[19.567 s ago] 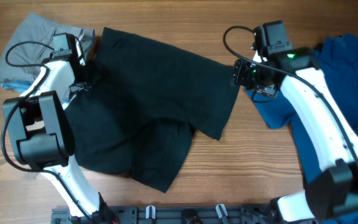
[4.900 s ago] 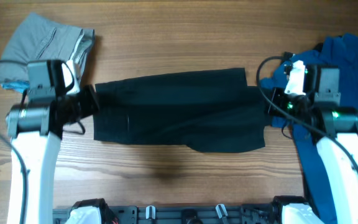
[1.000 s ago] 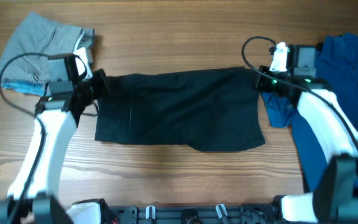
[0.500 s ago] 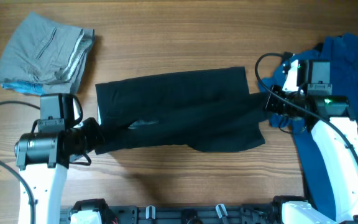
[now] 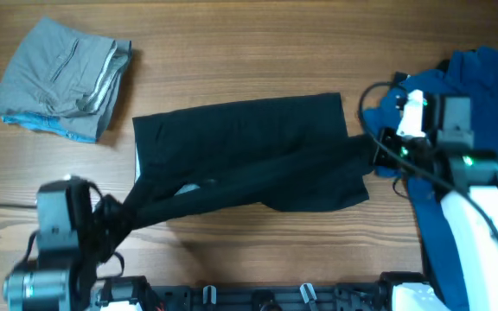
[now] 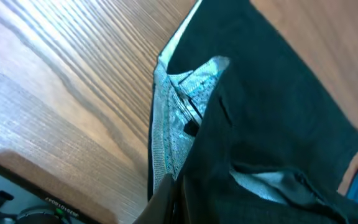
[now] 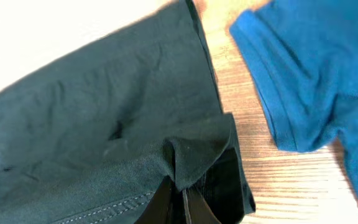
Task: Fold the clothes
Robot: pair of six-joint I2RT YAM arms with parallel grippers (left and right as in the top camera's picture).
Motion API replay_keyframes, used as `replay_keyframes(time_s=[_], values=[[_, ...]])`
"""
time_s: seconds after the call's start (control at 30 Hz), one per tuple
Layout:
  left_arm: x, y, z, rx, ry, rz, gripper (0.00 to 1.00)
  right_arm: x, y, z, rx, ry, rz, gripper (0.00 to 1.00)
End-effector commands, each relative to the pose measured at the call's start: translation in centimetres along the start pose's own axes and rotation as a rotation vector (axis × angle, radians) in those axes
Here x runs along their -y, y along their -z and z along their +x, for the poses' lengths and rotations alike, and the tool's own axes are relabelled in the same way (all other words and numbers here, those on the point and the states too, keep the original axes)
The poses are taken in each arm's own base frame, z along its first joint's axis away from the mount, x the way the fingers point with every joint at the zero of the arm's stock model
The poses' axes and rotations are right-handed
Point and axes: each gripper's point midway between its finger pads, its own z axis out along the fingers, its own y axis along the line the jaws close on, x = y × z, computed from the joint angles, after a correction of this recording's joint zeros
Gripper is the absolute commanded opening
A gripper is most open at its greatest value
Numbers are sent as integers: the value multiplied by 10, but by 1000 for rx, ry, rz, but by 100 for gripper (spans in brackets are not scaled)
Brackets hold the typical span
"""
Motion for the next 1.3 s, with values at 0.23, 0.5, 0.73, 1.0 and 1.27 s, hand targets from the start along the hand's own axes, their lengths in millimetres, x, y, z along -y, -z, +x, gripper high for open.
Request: replay_keyframes(time_s=[0.23, 0.5, 0.73, 1.0, 1.27], values=[[-11, 1, -20, 112, 83, -62, 4, 3, 10, -26, 127, -58, 19, 4], [-15, -40, -43, 130, 82, -188, 4, -4, -72, -59, 74, -6, -72, 4], [-8, -89, -74, 138, 59, -303, 4, -19, -92, -90, 166, 35, -163, 4], [16, -164, -108, 164, -4, -296, 4, -27, -121, -95, 168, 63, -185, 4], [22, -208, -115, 160, -17, -289, 30, -22, -145, -91, 149, 64, -154, 35]])
